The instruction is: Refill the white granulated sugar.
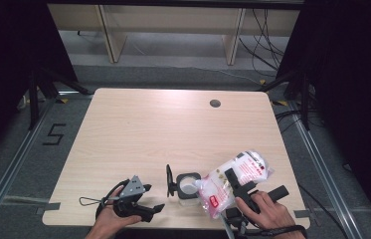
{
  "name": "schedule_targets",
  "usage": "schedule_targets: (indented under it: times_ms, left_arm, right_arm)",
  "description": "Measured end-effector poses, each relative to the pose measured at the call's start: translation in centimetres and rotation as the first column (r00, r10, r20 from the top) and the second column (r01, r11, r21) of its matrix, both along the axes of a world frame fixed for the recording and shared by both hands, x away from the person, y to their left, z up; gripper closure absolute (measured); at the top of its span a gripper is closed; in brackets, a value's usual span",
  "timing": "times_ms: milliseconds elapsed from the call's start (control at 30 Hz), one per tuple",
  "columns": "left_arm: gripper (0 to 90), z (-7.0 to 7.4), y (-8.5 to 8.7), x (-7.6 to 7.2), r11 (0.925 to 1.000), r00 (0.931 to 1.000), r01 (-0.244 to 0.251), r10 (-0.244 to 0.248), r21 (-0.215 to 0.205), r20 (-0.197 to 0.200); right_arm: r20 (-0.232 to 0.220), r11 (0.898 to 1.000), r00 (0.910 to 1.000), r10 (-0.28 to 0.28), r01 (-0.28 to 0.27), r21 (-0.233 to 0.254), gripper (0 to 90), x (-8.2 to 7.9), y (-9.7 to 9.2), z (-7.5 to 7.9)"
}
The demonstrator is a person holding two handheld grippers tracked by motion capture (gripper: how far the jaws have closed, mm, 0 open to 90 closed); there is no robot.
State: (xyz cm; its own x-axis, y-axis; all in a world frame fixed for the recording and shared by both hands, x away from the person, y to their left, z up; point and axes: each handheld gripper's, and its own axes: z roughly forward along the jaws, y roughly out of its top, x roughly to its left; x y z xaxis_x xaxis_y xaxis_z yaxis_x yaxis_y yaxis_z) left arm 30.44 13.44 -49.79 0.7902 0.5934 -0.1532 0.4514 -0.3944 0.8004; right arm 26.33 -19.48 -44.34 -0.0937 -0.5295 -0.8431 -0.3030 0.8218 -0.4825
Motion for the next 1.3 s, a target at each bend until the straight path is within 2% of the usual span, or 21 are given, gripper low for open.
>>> schedule_targets:
  times_ms: [100,133,200,233,267,300,367,433,467,500,533,567,600,700,833,900,933,1033,1100,1133,1300]
  left_arm:
    - [19.5,0.0,0.1,0.1,0.9996,0.9998,0.002,-0.003,0.027,0.02]
    - [19.5,0.1,0.3,0.2,0.9987,0.9991,0.026,-0.028,0.044,0.033]
    - [19.5,0.0,0.0,0.0,1.0,1.0,0.0,0.0,-0.001,-0.001]
    - [19.5,0.0,0.0,0.0,1.0,1.0,0.0,0.0,0.0,-0.001]
    - [19.5,-0.1,0.1,0.1,0.9996,0.9999,-0.001,0.001,0.027,0.016]
    - [19.5,-0.1,0.0,0.0,0.9999,0.9999,-0.008,0.008,0.008,0.01]
    - [19.5,0.0,0.2,0.1,0.9995,1.0,0.008,-0.008,0.031,0.005]
    - [19.5,0.0,0.1,0.1,0.9997,0.9998,0.0,0.0,0.026,0.017]
    - [19.5,-0.1,0.0,0.0,1.0,0.9999,-0.004,0.004,0.0,0.014]
    - [19.5,-0.1,0.0,0.1,1.0,0.9998,0.0,-0.001,0.008,0.018]
    - [19.5,-0.1,-0.1,0.0,0.9999,0.9999,-0.01,0.01,-0.006,0.007]
    - [19.6,-0.1,0.0,0.0,0.9999,0.9999,-0.007,0.007,0.011,0.012]
    - [19.6,-0.1,-0.1,0.0,0.9999,0.9999,-0.01,0.01,-0.006,0.007]
    - [19.5,-0.1,0.0,0.1,0.9999,0.9995,0.009,-0.009,0.004,0.03]
    - [19.5,-0.1,0.1,0.2,0.9997,0.9994,0.014,-0.014,0.018,0.03]
    - [19.5,-0.1,0.1,0.2,0.9997,0.9994,0.014,-0.015,0.019,0.03]
    - [19.5,-0.1,0.1,0.1,0.9997,0.9994,0.015,-0.015,0.019,0.03]
    - [19.5,-0.1,0.1,0.1,0.9997,0.9994,0.014,-0.015,0.019,0.031]
    - [19.5,-0.1,0.1,0.1,0.9997,0.9994,0.013,-0.014,0.019,0.031]
    - [19.5,-0.1,0.1,0.1,0.9997,0.9994,0.013,-0.014,0.019,0.03]
    - [19.5,-0.1,0.0,0.1,0.9997,0.9994,0.015,-0.016,0.02,0.029]
  right_arm:
    - [0.0,1.0,1.0,0.001,-0.001,-0.009,51.0,0.0,0.1,0.0]
    - [0.001,1.0,1.0,0.003,-0.003,-0.01,51.0,0.0,0.1,0.0]
    - [0.001,1.0,1.0,0.008,-0.008,-0.012,51.1,0.1,0.2,0.1]
    - [0.002,1.0,1.0,0.01,-0.01,-0.012,51.1,0.0,0.2,0.0]
    - [-0.001,1.0,0.9999,0.013,-0.013,-0.013,51.1,0.0,0.2,0.0]
    - [-0.001,1.0,0.9999,0.016,-0.016,-0.013,51.2,0.1,0.2,0.0]
    - [-0.001,1.0,0.9999,0.016,-0.016,-0.015,51.4,0.0,0.2,0.0]
    - [-0.002,1.0,0.9999,0.013,-0.013,-0.016,51.7,0.1,0.2,0.1]
    - [-0.003,1.0,0.9999,0.012,-0.012,-0.013,51.8,0.0,0.2,0.1]
    - [-0.002,1.0,0.9998,0.017,-0.017,-0.01,51.9,0.1,0.2,0.1]
    - [-0.006,1.0,0.9999,0.016,-0.016,-0.003,52.1,0.1,0.2,0.2]
    - [-0.007,1.0,0.9998,0.017,-0.017,-0.002,52.2,0.1,0.1,0.2]
    - [-0.007,1.0,0.9998,0.018,-0.018,0.002,52.4,0.1,0.1,0.2]
    - [-0.01,1.0,0.9998,0.018,-0.018,0.005,52.9,0.0,0.1,0.1]
    - [-0.016,1.0,0.9998,0.009,-0.009,0.018,53.3,0.0,-0.1,-0.1]
    - [-0.034,0.998,0.9994,-0.009,0.011,0.068,53.4,-0.1,-0.3,-0.4]
    - [-0.026,0.998,0.9996,-0.01,0.012,0.056,53.5,-0.1,-0.3,-0.2]
    - [-0.039,0.997,0.9991,-0.014,0.017,0.075,53.7,-0.1,-0.5,-0.3]
    - [-0.027,0.999,0.9996,-0.013,0.014,0.051,53.8,-0.2,-0.6,0.0]
    - [-0.035,0.997,0.9992,-0.02,0.023,0.075,53.8,-0.3,-0.7,-0.1]
    - [-0.028,0.997,0.9995,-0.017,0.019,0.069,54.0,-0.4,-0.8,0.0]
